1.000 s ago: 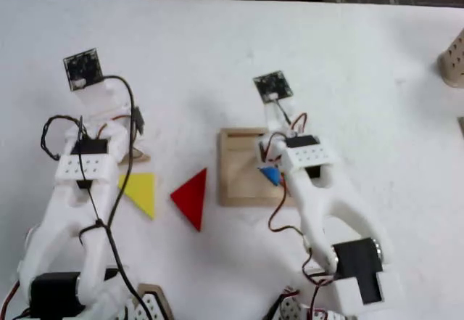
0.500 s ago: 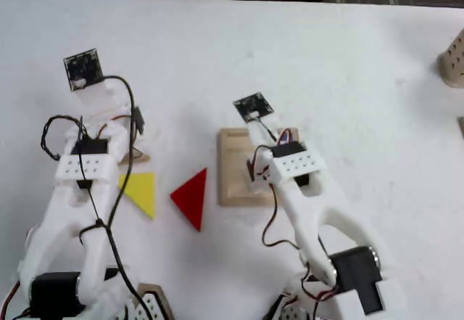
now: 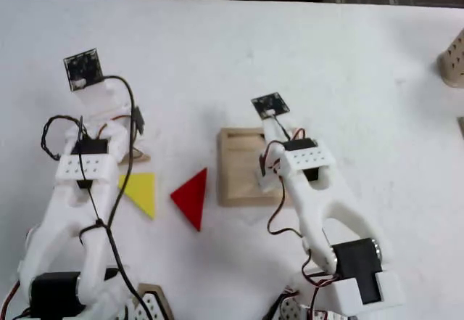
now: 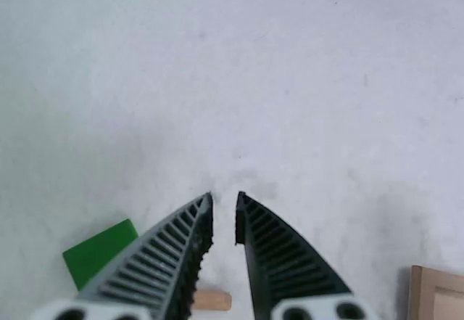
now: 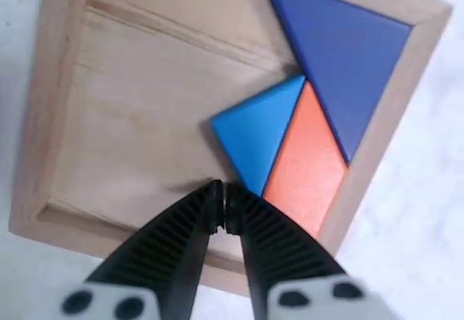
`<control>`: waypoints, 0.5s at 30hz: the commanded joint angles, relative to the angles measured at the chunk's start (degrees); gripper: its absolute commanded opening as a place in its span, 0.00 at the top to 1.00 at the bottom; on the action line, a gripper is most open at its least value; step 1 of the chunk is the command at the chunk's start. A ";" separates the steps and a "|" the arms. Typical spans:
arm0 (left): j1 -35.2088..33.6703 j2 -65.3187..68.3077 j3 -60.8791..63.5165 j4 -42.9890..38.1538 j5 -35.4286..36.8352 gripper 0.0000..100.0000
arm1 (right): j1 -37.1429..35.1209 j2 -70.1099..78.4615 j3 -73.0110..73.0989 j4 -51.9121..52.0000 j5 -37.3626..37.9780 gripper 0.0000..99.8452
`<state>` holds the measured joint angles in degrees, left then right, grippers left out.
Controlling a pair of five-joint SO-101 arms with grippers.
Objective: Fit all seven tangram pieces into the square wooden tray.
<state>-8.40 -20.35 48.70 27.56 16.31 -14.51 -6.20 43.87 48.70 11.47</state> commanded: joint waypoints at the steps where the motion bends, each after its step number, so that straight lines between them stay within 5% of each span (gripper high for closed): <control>1: -0.48 -2.51 -0.79 -1.67 0.62 0.93 | 0.31 -0.48 -2.37 0.57 0.70 0.98; 10: -1.19 -2.59 -0.97 -1.67 0.62 0.93 | -1.71 -5.14 -1.05 2.15 0.70 0.98; 15: -12.09 -2.77 -5.71 3.08 0.70 0.93 | -2.15 -4.79 -0.88 1.54 0.70 0.98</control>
<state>-11.12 -20.62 48.62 27.56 16.31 -16.26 -8.66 43.87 50.64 11.47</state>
